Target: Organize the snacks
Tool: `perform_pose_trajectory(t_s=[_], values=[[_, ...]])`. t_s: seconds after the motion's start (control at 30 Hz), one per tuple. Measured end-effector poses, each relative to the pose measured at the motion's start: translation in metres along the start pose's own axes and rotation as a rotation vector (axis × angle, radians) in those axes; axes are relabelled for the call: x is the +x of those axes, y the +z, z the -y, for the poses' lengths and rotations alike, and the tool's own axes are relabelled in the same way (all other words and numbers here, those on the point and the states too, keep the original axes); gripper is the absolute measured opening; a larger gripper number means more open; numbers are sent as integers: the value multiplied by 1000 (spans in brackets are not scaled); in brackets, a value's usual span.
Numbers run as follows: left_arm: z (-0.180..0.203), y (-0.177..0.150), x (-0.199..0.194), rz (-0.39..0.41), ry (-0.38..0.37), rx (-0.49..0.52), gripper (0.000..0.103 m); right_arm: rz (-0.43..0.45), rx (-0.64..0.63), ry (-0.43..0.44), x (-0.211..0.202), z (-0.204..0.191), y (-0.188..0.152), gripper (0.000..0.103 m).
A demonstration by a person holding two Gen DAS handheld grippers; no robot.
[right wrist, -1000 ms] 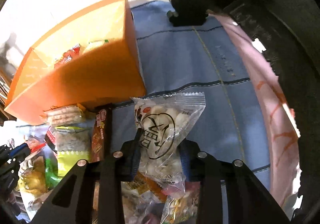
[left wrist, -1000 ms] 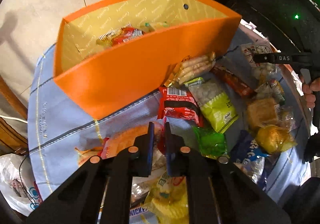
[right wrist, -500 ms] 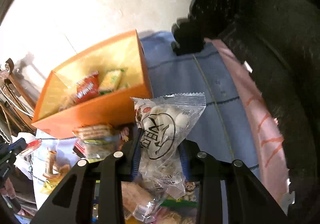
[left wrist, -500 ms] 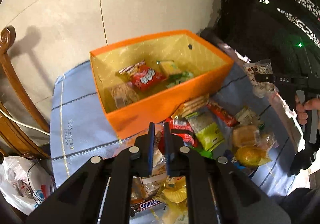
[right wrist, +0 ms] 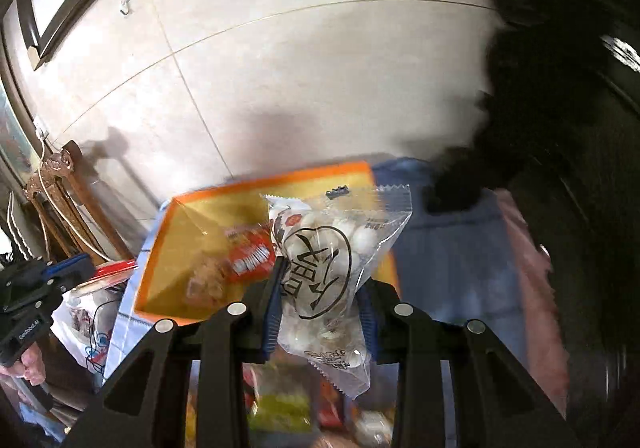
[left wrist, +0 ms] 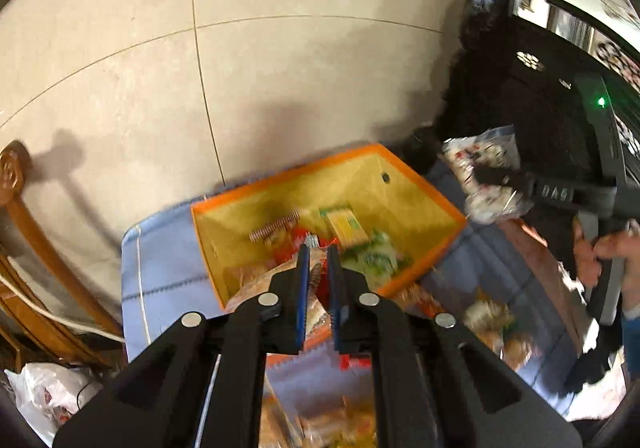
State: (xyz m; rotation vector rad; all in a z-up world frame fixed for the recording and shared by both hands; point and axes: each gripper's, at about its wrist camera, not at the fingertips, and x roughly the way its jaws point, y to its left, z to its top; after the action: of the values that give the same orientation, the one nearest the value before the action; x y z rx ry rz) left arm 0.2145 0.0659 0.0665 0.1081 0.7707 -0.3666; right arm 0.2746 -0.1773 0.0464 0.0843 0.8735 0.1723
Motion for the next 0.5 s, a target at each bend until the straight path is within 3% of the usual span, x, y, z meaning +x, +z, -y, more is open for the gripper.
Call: perform_pose_trajectory(t_s=[0.17,0.2,0.23,0.27,0.3,0.37,0.5], values=[[-8,20,36,-32,10,-20,9,-64,-54,54,44,-18,16,35],[-9,21,44,-40,8,-28,14,-91,-56,59,55,-19,17,36],[-12,21,49,-47,1,-40,23,-103,-57,47,61,-18,17,46],[-17,20,56,-57,-24,-74,58,-108,-54,28,65,-15,17,65],[-20,18,59,-53,-33,-96,83,-102,-45,13,65,-12,17,72],[-21,11,57,-21,-20,-87,85,-84,-30,-9,58,-3,13,80],[-19,-12,46,-57,32,-29,88,-84,-61,-83,36,10,-5,88]])
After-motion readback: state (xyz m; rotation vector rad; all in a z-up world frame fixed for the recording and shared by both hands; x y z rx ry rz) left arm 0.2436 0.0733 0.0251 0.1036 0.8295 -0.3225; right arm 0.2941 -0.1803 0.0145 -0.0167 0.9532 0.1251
